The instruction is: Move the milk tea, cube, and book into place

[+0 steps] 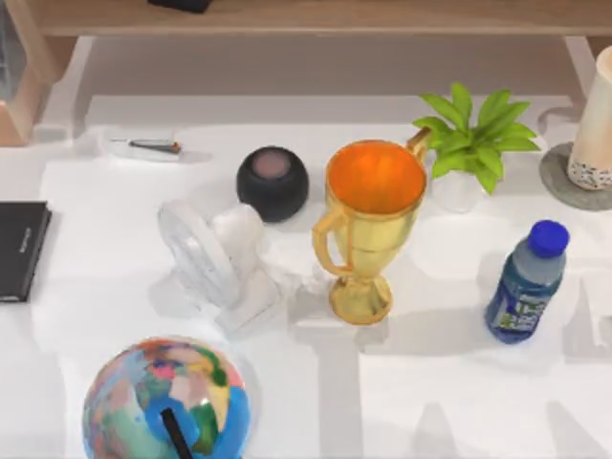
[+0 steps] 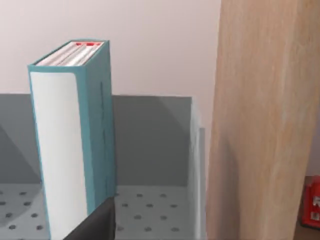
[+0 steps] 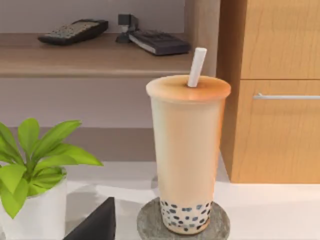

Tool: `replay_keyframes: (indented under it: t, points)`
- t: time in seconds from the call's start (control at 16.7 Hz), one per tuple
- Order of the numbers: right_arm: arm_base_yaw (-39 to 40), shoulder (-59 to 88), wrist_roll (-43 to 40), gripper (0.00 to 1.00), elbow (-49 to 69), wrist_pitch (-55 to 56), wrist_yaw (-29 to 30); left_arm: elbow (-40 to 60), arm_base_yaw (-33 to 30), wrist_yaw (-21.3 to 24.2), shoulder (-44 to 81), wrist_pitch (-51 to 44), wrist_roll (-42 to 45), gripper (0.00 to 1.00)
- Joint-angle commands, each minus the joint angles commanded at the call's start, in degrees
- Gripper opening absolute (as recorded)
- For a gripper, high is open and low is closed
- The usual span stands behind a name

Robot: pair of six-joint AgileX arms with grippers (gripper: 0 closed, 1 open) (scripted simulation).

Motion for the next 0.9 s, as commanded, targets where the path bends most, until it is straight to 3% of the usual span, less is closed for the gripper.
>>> replay_keyframes:
  t: [0.48, 0.9]
  points:
    - [0.0, 0.0, 0.0, 1.00, 0.0, 0.0, 0.0, 23.9, 6.5, 7.1, 36.1, 10.2, 0.0, 1.00]
    - [0.0, 0.0, 0.0, 1.00, 0.0, 0.0, 0.0, 27.6, 7.4, 8.3, 41.2, 11.8, 0.1, 1.00]
